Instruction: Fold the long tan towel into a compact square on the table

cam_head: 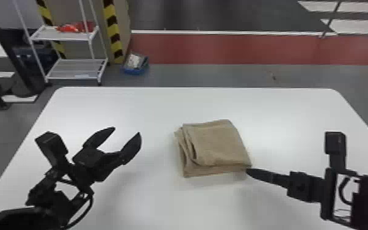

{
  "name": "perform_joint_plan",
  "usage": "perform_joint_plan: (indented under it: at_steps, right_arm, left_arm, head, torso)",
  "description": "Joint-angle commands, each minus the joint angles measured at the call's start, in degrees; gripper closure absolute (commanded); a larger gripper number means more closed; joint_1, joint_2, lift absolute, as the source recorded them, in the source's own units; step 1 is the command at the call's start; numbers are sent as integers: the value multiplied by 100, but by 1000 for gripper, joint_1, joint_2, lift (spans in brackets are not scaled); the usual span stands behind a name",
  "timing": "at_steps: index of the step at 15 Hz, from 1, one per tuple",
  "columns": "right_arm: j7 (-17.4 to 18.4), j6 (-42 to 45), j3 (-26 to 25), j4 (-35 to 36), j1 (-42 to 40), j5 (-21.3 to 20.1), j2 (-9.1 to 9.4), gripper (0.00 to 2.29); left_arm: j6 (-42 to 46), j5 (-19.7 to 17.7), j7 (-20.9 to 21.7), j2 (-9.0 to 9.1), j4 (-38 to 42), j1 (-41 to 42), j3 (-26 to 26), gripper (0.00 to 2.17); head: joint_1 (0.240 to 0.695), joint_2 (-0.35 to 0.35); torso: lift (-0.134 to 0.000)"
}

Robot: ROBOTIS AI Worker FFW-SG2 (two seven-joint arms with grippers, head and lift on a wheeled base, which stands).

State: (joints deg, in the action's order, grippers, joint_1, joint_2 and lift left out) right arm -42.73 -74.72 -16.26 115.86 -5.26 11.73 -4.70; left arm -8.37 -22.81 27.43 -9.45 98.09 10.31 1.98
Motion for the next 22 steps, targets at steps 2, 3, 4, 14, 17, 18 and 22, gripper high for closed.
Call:
perform_joint_plan:
  at_steps: [2,3,4,14,17,18,22]
  right_arm:
    - [160,181,273,-617,359,-250,22,2233]
    - [397,410,352,-714,421,-285,31,2233]
    - [503,550,387,-854,535,-285,22,2233]
    - [1320,1253,1037,-3140,2627,-821,119,2175]
    - [1030,1675,765,-3535,2671,-645,119,2175]
    - [811,1622,510,-3482,2512,-531,110,2175]
    - [213,1376,-615,-2331,1431,524,-224,2175]
  left_arm:
    - [14,57,-10,14,-88,-38,-31,26]
    - [14,66,-10,14,-105,-38,-31,26]
    - [-3,101,-1,14,-114,-38,-49,26]
    - [137,110,43,-30,-193,67,-58,26]
    - [190,119,52,-30,-360,-38,-119,26]
    - [208,119,52,-30,-448,-117,-172,26]
    - [454,119,34,-30,-984,-486,-348,29]
  head:
    - [695,-13]
    - [695,-11]
    - [695,-11]
    - [695,-10]
    - [695,-2]
    - [695,0]
    - [695,-35]
  torso:
    - [-123]
    - [-123]
    - [-123]
    - [-123]
    - [-123]
    - [-123]
    - [-123]
